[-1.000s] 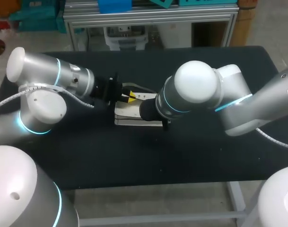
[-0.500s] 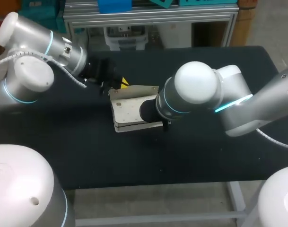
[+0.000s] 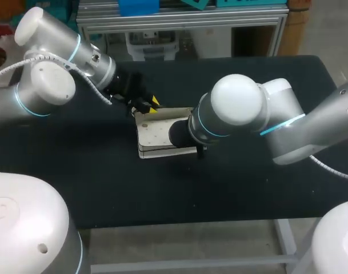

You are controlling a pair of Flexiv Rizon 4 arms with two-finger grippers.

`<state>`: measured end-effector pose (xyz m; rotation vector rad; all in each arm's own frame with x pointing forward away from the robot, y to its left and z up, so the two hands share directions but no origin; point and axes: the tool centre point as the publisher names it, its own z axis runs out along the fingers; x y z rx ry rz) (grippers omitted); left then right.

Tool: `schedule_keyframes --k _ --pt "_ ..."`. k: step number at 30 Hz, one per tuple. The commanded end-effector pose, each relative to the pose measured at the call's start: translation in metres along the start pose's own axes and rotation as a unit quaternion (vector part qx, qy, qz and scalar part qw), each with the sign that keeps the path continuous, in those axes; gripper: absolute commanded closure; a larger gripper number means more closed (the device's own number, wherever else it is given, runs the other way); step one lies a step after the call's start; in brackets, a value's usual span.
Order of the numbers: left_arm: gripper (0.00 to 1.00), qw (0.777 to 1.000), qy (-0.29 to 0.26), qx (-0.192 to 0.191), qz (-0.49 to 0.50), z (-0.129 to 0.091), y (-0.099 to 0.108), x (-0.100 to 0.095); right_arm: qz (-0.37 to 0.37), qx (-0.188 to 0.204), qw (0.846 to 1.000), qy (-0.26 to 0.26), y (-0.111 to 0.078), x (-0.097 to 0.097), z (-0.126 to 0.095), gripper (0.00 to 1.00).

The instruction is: Pick up the bag, open it, inspect its contents, close it, and place it on the opposite side

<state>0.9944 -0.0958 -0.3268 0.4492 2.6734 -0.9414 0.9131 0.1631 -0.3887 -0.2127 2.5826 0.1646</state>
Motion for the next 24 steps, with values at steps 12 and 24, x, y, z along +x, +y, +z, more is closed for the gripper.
schedule_keyframes --k 12,24 --pt "0.71 0.999 0.032 -0.005 -0.026 0.027 0.012 -0.011 0.001 0.0 1.0 -0.003 -0.001 0.003 0.003 1.0" --pt "0.84 0.997 0.041 -0.017 -0.056 0.04 0.025 -0.022 0.001 0.0 1.0 -0.003 -0.001 0.003 0.003 1.0"
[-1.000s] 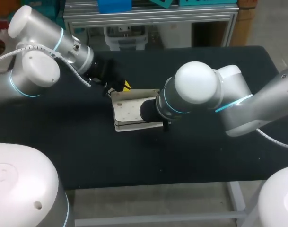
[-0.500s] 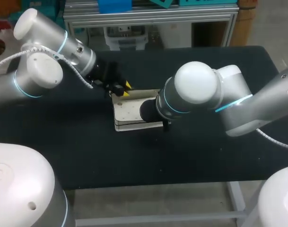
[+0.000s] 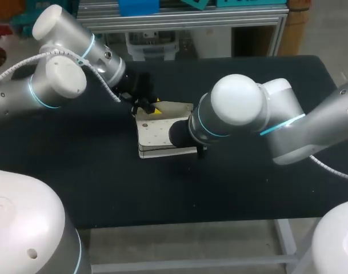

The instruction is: Pick up the bag, open it, inspect its contents, close it, and place it on the opposite side

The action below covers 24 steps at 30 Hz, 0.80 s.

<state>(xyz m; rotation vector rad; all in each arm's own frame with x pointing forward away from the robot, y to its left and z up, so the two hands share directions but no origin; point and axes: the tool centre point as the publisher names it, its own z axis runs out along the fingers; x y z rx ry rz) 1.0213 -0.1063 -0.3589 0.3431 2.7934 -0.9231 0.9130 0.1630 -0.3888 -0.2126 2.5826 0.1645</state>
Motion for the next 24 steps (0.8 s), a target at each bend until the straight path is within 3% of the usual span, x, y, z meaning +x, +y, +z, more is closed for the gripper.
schedule_keyframes --k 1,2,3,18,19,20,21,24 --pt "0.84 1.0 0.008 0.0 -0.006 0.005 0.004 -0.008 0.001 0.0 1.0 -0.003 -0.001 0.003 0.003 1.0" --pt "0.87 1.0 0.009 0.0 -0.007 0.005 0.005 -0.008 0.001 0.0 1.0 -0.003 -0.001 0.003 0.003 1.0" --pt "1.0 1.0 0.01 0.0 -0.008 0.005 0.005 -0.008 0.001 0.0 1.0 -0.003 -0.001 0.003 0.003 1.0" --pt "1.0 0.999 0.011 0.004 -0.031 -0.016 -0.005 -0.007 0.001 -0.007 1.0 -0.006 0.0 -0.002 -0.005 1.0" --pt "1.0 0.999 0.011 0.005 -0.032 -0.018 -0.007 -0.007 0.002 -0.008 1.0 -0.005 0.0 -0.003 -0.006 0.64" --pt "1.0 0.999 0.007 0.005 -0.033 -0.02 -0.008 -0.006 0.004 -0.011 1.0 -0.005 0.0 -0.004 -0.009 0.11" --pt "1.0 0.999 0.006 0.006 -0.034 -0.023 -0.01 -0.006 0.007 -0.016 1.0 -0.006 0.0 -0.006 -0.012 0.0" --pt "1.0 0.999 -0.002 0.007 -0.041 -0.029 -0.014 -0.007 0.011 -0.027 1.0 -0.01 0.0 -0.01 -0.023 0.0"
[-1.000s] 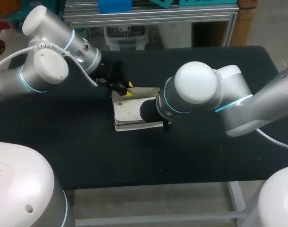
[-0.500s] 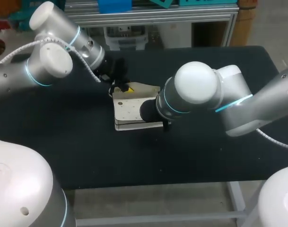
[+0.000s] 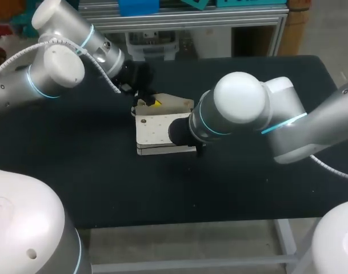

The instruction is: Pick up the bag, open it, inspect its contents, close it, and place it on the opposite side

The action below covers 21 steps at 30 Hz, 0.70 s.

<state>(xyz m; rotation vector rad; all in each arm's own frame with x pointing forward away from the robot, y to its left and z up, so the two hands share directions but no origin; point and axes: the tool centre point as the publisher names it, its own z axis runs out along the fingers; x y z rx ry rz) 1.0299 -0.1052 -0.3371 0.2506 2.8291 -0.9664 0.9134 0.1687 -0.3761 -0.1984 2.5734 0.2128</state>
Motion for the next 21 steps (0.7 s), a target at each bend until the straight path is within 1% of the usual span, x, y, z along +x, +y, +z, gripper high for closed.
schedule_keyframes --k 1,5,6,8,12,16,18,19,20,21 --pt "1.0 1.0 -0.011 -0.001 -0.008 -0.015 -0.007 0.006 0.004 -0.019 1.0 -0.005 -0.006 -0.004 -0.018 0.0" --pt "1.0 0.999 -0.023 -0.005 -0.023 -0.024 -0.011 0.004 0.013 -0.042 0.999 -0.004 -0.008 -0.01 -0.035 0.0" --pt "1.0 0.999 -0.024 -0.006 -0.029 -0.026 -0.012 0.003 0.016 -0.053 0.998 -0.004 -0.009 -0.011 -0.039 0.0" --pt "1.0 0.999 -0.03 -0.009 -0.04 -0.031 -0.013 0.001 0.019 -0.06 0.998 -0.005 -0.011 -0.012 -0.048 0.0" --pt "1.0 0.997 -0.04 -0.012 -0.069 -0.041 -0.016 -0.002 0.029 -0.09 0.996 -0.009 -0.014 -0.019 -0.067 0.0" --pt "1.0 0.995 -0.038 -0.009 -0.094 -0.051 -0.022 -0.003 0.026 -0.107 0.994 -0.026 -0.015 -0.028 -0.082 0.0" --pt "1.0 0.994 -0.036 -0.007 -0.105 -0.056 -0.026 -0.003 0.024 -0.109 0.993 -0.034 -0.014 -0.033 -0.087 0.0" --pt "1.0 0.993 -0.035 -0.008 -0.108 -0.06 -0.029 -0.003 0.022 -0.111 0.993 -0.037 -0.013 -0.036 -0.089 0.04" --pt "1.0 0.993 -0.036 -0.009 -0.109 -0.063 -0.031 -0.002 0.022 -0.111 0.993 -0.04 -0.013 -0.038 -0.09 0.39" --pt "1.0 0.993 -0.036 -0.01 -0.111 -0.065 -0.033 -0.002 0.02 -0.11 0.993 -0.042 -0.013 -0.041 -0.092 0.56"
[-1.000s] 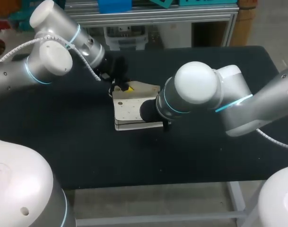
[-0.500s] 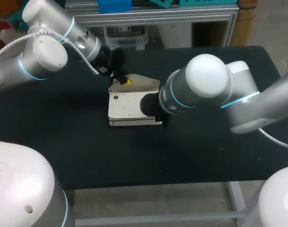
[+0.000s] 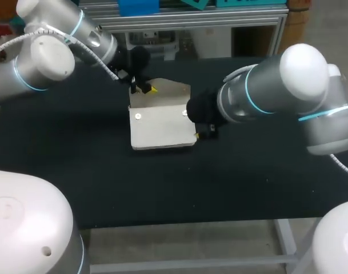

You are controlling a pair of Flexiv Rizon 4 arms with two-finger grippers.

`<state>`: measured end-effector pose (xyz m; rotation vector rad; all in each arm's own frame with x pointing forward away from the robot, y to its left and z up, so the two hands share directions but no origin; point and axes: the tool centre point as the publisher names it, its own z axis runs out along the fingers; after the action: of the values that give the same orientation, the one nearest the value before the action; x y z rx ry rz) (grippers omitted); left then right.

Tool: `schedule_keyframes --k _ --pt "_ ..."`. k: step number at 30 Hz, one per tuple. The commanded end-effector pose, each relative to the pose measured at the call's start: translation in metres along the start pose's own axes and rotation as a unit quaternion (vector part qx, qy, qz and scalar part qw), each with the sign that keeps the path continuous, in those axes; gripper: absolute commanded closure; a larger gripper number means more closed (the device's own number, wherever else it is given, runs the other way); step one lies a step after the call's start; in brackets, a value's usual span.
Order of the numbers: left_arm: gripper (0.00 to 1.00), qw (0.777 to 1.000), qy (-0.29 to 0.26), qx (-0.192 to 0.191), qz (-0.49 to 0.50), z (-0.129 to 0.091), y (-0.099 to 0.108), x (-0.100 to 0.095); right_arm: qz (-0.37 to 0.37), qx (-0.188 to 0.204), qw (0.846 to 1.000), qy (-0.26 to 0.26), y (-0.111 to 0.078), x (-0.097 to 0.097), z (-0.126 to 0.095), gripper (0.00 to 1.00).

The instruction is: Pick up the bag, open it, inspect its contents, close it, and place it on the opposite side

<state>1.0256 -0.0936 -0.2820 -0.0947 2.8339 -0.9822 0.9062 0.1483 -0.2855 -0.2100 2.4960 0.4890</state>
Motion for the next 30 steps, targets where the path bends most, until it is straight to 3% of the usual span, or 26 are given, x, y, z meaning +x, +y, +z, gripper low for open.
schedule_keyframes --k 1,2,7,22,30 --pt "1.0 1.0 0.001 -0.008 -0.005 -0.019 -0.01 0.005 -0.005 -0.009 1.0 -0.015 -0.002 -0.003 -0.01 0.66" --pt "1.0 1.0 0.002 -0.008 -0.008 -0.022 -0.012 0.006 -0.008 -0.01 1.0 -0.018 -0.001 -0.005 -0.012 1.0" --pt "1.0 0.999 0.037 -0.007 -0.024 -0.036 -0.021 0.01 -0.021 -0.01 0.999 -0.023 0.004 -0.014 -0.015 1.0" --pt "1.0 0.999 0.037 -0.007 -0.024 -0.036 -0.021 0.01 -0.018 -0.006 1.0 -0.024 0.003 -0.017 -0.015 1.0" --pt "1.0 0.999 0.001 -0.017 -0.034 -0.027 -0.035 0.026 -0.042 -0.027 0.998 -0.034 0.01 -0.05 0.01 1.0"
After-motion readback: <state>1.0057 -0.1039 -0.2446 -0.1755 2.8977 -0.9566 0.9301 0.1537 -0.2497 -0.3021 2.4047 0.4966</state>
